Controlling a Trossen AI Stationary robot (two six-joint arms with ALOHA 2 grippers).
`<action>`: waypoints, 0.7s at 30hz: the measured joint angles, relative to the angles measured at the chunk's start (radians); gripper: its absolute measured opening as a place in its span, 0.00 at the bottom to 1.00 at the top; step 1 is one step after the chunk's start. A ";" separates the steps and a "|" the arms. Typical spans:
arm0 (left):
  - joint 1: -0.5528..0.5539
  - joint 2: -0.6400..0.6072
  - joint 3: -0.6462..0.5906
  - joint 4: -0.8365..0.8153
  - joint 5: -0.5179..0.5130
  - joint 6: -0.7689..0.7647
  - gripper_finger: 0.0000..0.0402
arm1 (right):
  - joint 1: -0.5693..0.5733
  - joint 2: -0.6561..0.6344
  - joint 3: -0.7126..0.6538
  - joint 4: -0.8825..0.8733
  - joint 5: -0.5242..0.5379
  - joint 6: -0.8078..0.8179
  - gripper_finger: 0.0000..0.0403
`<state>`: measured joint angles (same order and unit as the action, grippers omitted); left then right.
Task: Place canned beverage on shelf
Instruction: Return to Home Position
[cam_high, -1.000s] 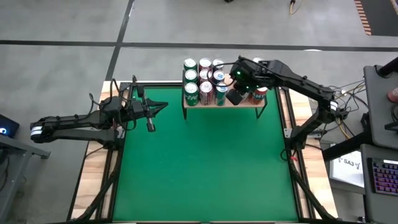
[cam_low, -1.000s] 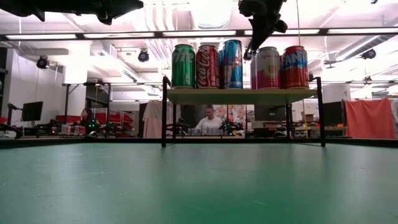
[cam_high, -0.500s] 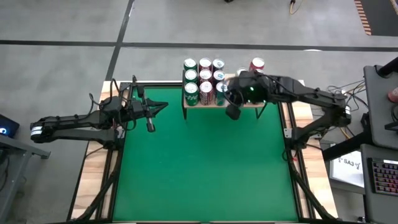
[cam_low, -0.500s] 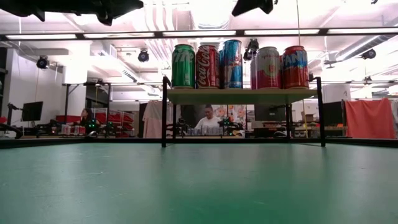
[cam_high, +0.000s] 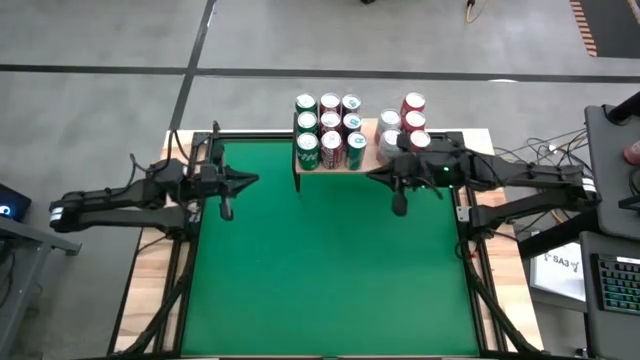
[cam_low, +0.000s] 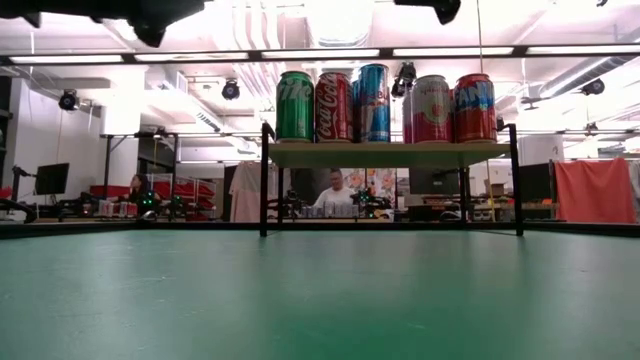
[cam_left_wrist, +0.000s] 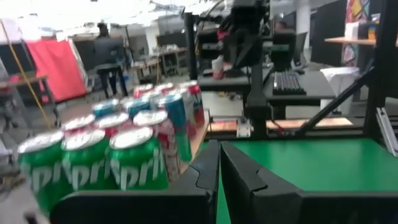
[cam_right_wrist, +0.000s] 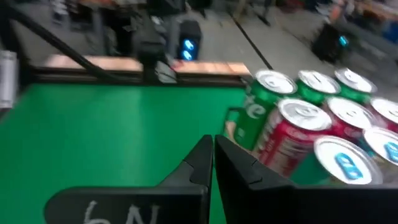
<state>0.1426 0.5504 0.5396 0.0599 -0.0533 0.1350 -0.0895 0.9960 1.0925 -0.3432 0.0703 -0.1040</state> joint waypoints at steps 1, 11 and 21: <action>0.000 -0.023 0.000 -0.036 -0.001 -0.010 0.00 | 0.000 -0.023 -0.032 0.035 -0.024 -0.006 0.02; 0.000 -0.248 -0.091 -0.161 0.116 -0.055 0.00 | 0.000 -0.239 -0.329 0.222 -0.053 0.006 0.02; 0.000 -0.537 -0.252 -0.164 0.119 -0.093 0.00 | -0.002 -0.388 -0.473 0.290 -0.092 0.031 0.02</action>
<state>0.1425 0.0137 0.2874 -0.1045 0.0654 0.0420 -0.0910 0.6079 0.6194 -0.0533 -0.0215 -0.0727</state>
